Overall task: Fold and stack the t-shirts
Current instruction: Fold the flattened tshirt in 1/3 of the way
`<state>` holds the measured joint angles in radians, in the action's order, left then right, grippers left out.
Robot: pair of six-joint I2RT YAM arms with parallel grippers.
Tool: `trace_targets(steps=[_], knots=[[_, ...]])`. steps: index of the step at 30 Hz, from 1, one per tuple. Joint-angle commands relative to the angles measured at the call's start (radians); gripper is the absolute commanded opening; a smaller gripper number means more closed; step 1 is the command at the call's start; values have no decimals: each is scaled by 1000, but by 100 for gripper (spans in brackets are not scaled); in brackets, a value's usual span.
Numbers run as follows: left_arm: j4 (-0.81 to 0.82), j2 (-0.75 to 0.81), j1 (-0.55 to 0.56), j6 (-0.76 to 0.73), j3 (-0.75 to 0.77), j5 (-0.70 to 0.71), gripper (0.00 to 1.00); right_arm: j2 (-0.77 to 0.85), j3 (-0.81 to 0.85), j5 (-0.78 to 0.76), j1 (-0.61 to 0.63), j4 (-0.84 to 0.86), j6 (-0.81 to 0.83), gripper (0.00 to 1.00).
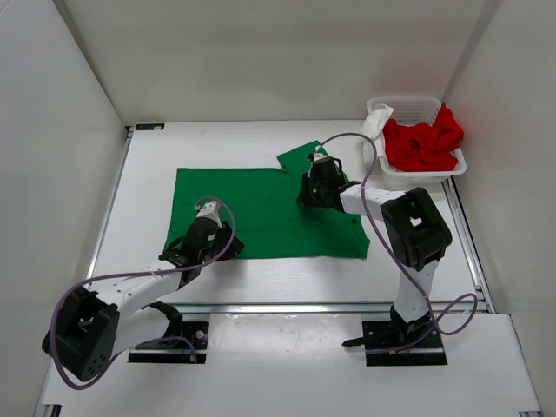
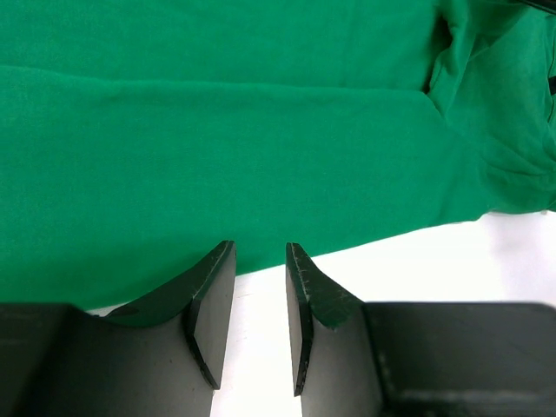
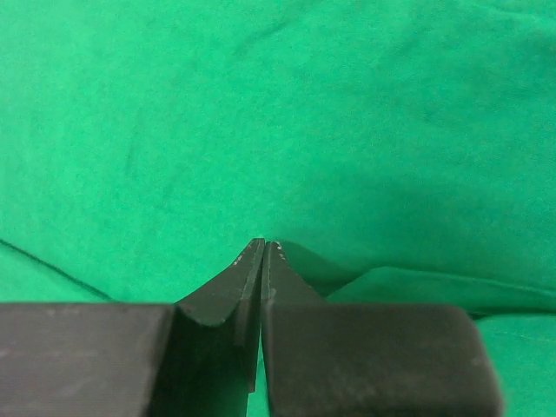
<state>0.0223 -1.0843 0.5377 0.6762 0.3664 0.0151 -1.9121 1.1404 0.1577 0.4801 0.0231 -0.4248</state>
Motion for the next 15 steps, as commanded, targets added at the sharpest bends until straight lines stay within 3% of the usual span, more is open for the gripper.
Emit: trace_targets(steps=[1,10,15], knots=[[-5,31,-8,-6,-17,0,41,33,21,-32,18,9,17,0],[-1,-9,33,-13,29,25,41,330,-281,-47,-14,107,1,2],[11,-28,44,-3,37,25,41,265,-272,-8,-2,98,1,1]])
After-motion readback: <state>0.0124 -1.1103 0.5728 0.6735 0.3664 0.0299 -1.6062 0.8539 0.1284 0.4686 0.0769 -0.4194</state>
